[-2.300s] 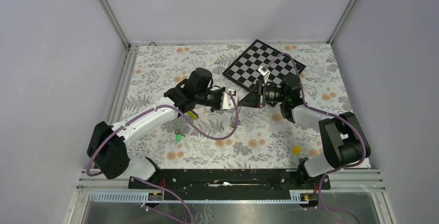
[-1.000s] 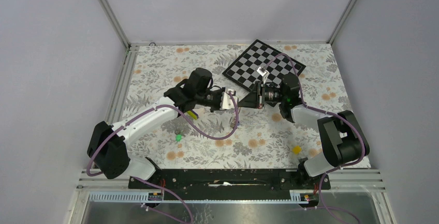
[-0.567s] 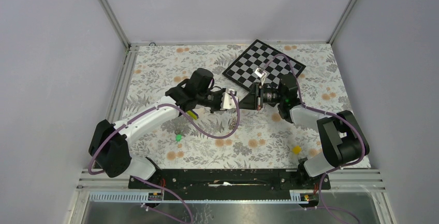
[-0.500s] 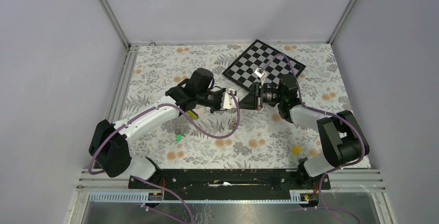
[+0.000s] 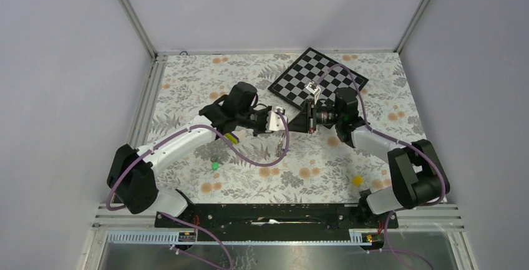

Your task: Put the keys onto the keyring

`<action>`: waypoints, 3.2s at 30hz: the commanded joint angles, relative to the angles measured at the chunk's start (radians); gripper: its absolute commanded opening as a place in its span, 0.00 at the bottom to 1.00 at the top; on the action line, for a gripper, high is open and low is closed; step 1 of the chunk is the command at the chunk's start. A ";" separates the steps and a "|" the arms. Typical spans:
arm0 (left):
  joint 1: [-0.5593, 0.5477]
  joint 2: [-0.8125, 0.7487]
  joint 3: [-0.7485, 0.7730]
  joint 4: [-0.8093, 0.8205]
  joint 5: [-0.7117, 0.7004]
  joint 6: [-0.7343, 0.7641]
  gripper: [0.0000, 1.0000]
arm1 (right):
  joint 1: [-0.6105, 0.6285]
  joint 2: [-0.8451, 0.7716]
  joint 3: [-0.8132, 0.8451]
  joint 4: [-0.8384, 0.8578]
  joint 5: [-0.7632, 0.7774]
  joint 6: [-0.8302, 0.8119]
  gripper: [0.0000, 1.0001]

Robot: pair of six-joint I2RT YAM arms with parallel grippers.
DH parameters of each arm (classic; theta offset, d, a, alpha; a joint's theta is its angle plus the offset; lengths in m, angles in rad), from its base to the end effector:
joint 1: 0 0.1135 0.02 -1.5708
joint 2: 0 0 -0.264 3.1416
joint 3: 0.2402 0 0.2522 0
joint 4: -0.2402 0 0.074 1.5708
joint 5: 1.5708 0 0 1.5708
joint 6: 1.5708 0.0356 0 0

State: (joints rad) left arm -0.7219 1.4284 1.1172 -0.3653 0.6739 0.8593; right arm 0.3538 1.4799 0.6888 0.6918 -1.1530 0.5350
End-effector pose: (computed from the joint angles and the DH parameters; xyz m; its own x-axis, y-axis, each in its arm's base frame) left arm 0.2206 -0.2238 0.2932 0.3609 0.4708 -0.8051 0.9315 -0.1404 0.3355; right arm 0.2691 0.1341 0.2356 -0.5866 0.0039 -0.8098 -0.8075 0.0739 0.5853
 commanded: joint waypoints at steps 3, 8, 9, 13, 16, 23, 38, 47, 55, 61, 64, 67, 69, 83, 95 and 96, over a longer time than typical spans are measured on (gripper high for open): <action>-0.005 -0.043 -0.003 0.117 0.088 -0.010 0.00 | 0.017 -0.063 0.032 -0.104 0.077 -0.122 0.00; -0.007 -0.021 0.020 0.117 0.107 -0.022 0.00 | 0.017 -0.051 0.029 -0.063 0.053 -0.085 0.00; -0.008 -0.019 0.020 0.118 0.109 -0.022 0.00 | 0.017 -0.050 0.029 -0.062 0.052 -0.084 0.00; -0.008 -0.013 0.019 0.117 0.115 -0.022 0.00 | 0.019 -0.046 0.026 -0.043 0.035 -0.074 0.00; -0.008 -0.018 0.015 0.113 0.102 -0.016 0.00 | 0.018 -0.045 0.017 -0.019 0.017 -0.079 0.00; 0.012 -0.066 -0.015 0.109 0.075 -0.027 0.00 | 0.017 -0.094 0.019 -0.088 -0.033 -0.218 0.00; 0.045 0.050 0.204 -0.149 0.279 -0.574 0.00 | 0.017 -0.358 0.199 -0.811 0.008 -1.030 0.00; 0.053 0.137 0.227 -0.077 0.482 -1.013 0.00 | 0.017 -0.466 0.267 -1.022 0.115 -1.307 0.00; 0.127 0.122 0.092 0.340 0.549 -1.508 0.00 | 0.017 -0.495 0.262 -1.069 0.072 -1.380 0.00; 0.135 0.161 0.092 0.476 0.575 -1.635 0.00 | 0.017 -0.481 0.260 -1.075 0.017 -1.386 0.00; 0.134 0.180 0.093 0.528 0.584 -1.683 0.00 | 0.018 -0.478 0.255 -1.067 0.010 -1.382 0.00; 0.131 0.199 0.087 0.556 0.589 -1.707 0.00 | 0.017 -0.474 0.255 -1.058 0.004 -1.370 0.00; 0.125 0.206 0.077 0.567 0.587 -1.721 0.00 | 0.017 -0.471 0.251 -1.048 0.000 -1.359 0.00; 0.095 0.230 0.062 0.575 0.590 -1.729 0.00 | 0.017 -0.465 0.234 -1.007 0.021 -1.326 0.00; 0.094 0.231 0.024 0.706 0.605 -1.839 0.00 | 0.017 -0.470 0.217 -0.983 0.039 -1.308 0.00; 0.095 0.231 0.021 0.714 0.605 -1.846 0.00 | 0.017 -0.469 0.218 -0.983 0.038 -1.308 0.00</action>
State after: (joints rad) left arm -0.6239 1.6657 1.1484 0.2428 1.2419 -0.9401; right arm 0.3656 1.0149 0.9047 -0.3454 -1.1152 -0.7795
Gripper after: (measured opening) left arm 0.010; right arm 0.020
